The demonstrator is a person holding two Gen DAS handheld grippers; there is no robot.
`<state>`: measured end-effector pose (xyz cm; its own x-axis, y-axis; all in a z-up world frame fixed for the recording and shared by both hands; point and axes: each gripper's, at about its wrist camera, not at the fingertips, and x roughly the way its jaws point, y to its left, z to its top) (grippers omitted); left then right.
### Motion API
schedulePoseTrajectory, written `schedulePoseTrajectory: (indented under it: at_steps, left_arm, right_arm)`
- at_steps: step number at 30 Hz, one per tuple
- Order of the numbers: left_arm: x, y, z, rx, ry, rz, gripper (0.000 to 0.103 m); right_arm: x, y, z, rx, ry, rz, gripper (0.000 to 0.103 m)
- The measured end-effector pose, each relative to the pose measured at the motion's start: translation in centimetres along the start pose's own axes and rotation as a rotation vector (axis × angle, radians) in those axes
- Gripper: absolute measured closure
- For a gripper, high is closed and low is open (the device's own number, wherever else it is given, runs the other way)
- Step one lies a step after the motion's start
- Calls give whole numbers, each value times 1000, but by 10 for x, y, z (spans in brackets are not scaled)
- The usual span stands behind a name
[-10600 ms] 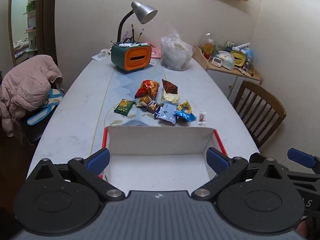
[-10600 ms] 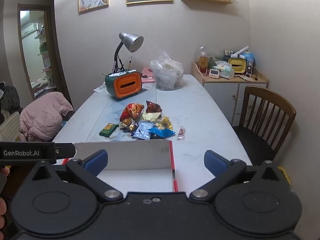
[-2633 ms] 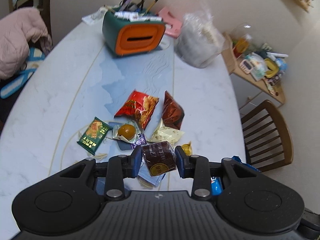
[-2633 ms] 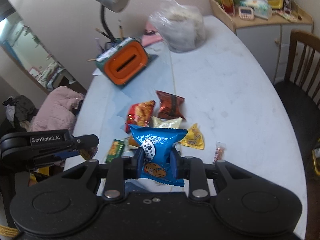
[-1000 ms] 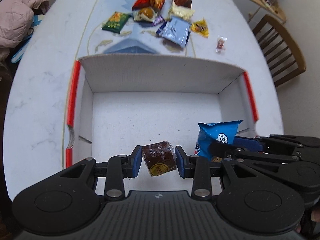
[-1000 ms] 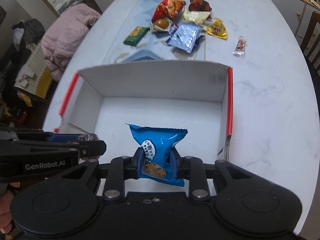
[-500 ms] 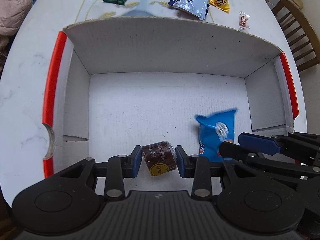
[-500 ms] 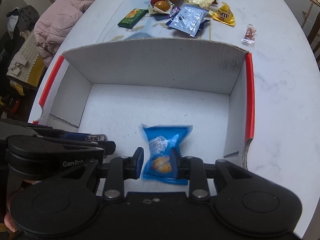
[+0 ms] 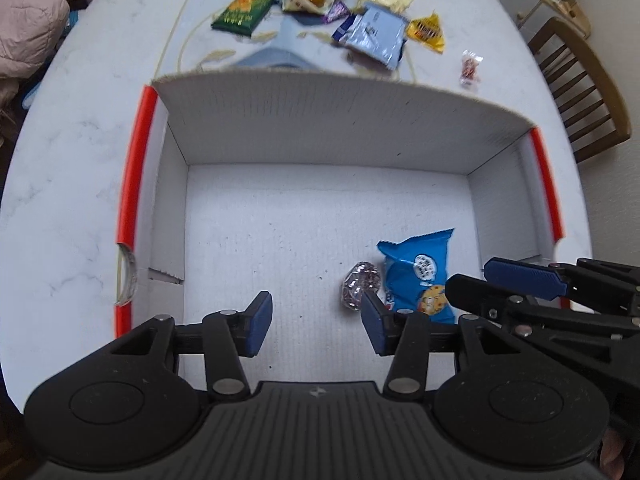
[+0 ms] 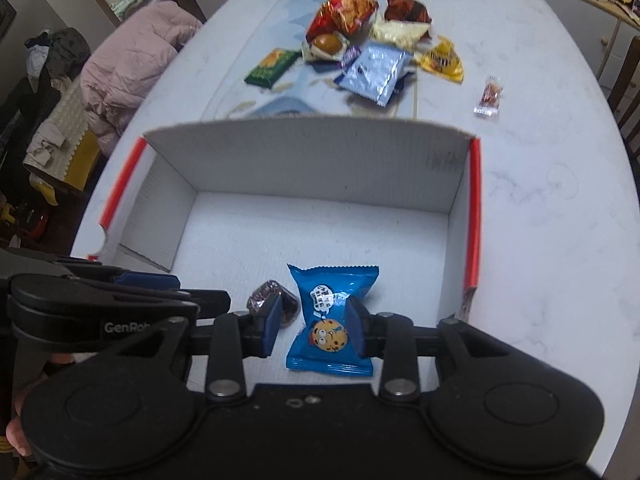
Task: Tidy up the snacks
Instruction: 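Carry both snacks into the white box and open both tools, then move both tools back over the snack pile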
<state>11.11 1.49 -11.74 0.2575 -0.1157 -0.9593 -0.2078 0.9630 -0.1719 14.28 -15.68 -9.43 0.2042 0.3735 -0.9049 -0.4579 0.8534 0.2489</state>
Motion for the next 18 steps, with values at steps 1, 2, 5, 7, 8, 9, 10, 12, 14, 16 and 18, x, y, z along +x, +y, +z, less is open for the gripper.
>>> schedulePoseTrajectory:
  at_steps: [1,2,5,7,8,9,10,12,14,16,18]
  left_arm:
    - [-5,0,-1,2,-11,-4,51]
    - [-11,1,-2,2,-22,-7,49]
    - [-28,2,-3,-3,-50,-20,49]
    - [-40,2,-4,-1,-70,-31,48]
    - [-47,2,-4,2,-82,-37,46]
    - [-54,2,-4,6,-97,-40,45]
    - [-61,2,-3,10,-115,-41,42]
    - [-76,1,0,18,-151,-43,39]
    - [-90,1,5,24,-188,-50,32]
    - [-103,1,10,24,-231,-51,26]
    - [-114,1,16,26,-261,-47,26]
  right_arm:
    - [-4,0,0,-2,-7,0,67]
    - [-9,1,1,-3,-17,-2,63]
    - [-23,2,3,-18,-59,-10,40]
    - [-32,3,5,-25,-86,-8,22]
    - [-37,4,5,-33,-99,-5,21]
    - [-42,5,6,-37,-108,-5,21]
    - [-47,5,8,-39,-117,-4,20]
    - [-57,5,12,-43,-137,-4,15]
    - [-67,4,17,-53,-162,-10,11]
    - [-77,3,22,-55,-189,-18,8]
    - [-87,0,29,-53,-213,-19,5]
